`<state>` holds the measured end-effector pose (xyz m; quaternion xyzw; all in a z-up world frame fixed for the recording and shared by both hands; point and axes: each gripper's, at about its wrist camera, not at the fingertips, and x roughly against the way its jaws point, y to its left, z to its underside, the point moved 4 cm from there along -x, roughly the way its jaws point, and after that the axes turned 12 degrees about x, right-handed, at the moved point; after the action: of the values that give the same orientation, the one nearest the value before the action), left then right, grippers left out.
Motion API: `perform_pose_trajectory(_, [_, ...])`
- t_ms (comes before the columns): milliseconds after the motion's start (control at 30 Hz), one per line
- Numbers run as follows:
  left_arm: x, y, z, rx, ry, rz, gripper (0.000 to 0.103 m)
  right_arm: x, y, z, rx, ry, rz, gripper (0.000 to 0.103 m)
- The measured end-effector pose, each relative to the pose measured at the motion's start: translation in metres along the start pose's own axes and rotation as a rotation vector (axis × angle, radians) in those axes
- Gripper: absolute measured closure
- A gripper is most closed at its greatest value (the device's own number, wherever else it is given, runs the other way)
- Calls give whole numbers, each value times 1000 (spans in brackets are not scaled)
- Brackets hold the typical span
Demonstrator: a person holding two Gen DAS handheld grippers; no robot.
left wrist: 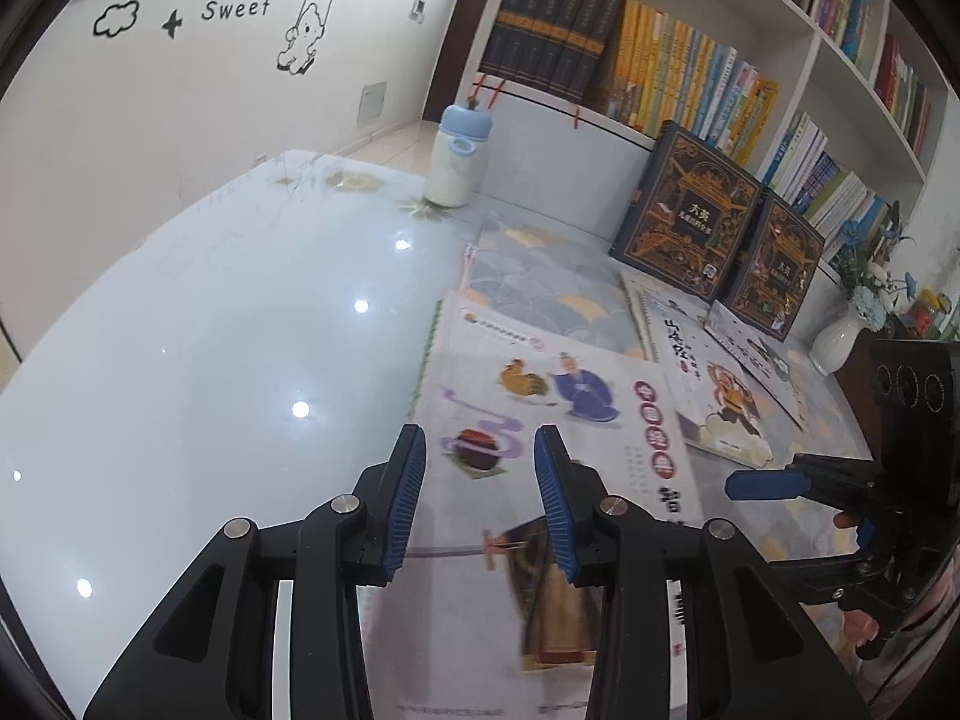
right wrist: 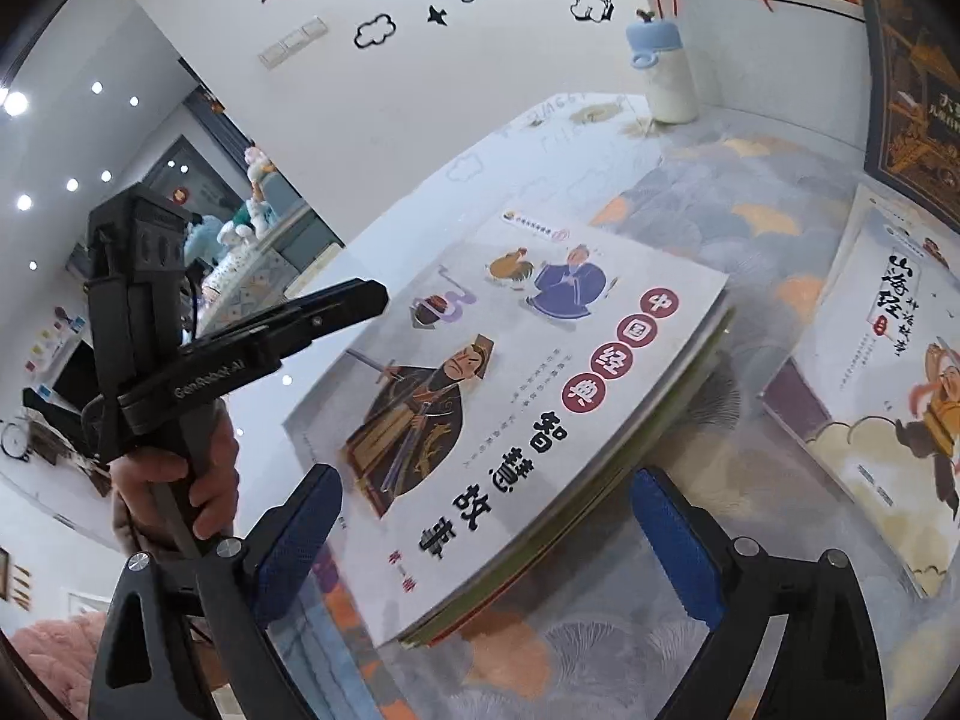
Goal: Organize books
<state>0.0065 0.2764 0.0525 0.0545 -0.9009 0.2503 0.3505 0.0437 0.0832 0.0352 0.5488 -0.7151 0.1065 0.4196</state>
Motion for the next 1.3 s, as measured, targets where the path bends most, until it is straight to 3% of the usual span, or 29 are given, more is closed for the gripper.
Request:
perform_pose_trajectory(100, [3, -18, 0, -8, 7, 21, 68, 17, -9, 8, -31, -19, -19, 6])
perform_pose_trajectory(300, [2, -80, -4, -70, 12, 54, 67, 81, -47, 29, -91, -110, 41, 6])
perform_pose_trajectory(400, [-4, -134, -6, -117, 12, 83, 67, 135, -87, 41, -137, -193, 107, 6])
perform_pose_trajectory(533, [-25, -203, -3, -140, 15, 115, 67, 189, -153, 54, -203, -235, 169, 6])
perform_pose_trajectory(700, [-84, -288, 24, -110, 75, 155, 67, 236, -248, 67, -235, -279, 223, 14])
perform_pose_trajectory(900, [-171, -352, 78, -152, 213, 140, 67, 236, -347, 82, -330, -249, 237, 14])
perform_pose_trajectory(1000, [-200, -366, 97, -188, 253, 127, 67, 219, -395, 92, -385, -218, 267, 15])
perform_pose_trajectory(1133, [-229, -373, 107, -173, 293, 154, 67, 202, -432, 91, -395, -180, 308, 16])
perform_pose_trajectory(1200, [-236, -373, 105, -166, 282, 129, 67, 193, -446, 88, -393, -159, 314, 16])
perform_pose_trajectory(1300, [-250, -371, 107, -148, 315, 112, 67, 188, -446, 87, -374, -157, 238, 15])
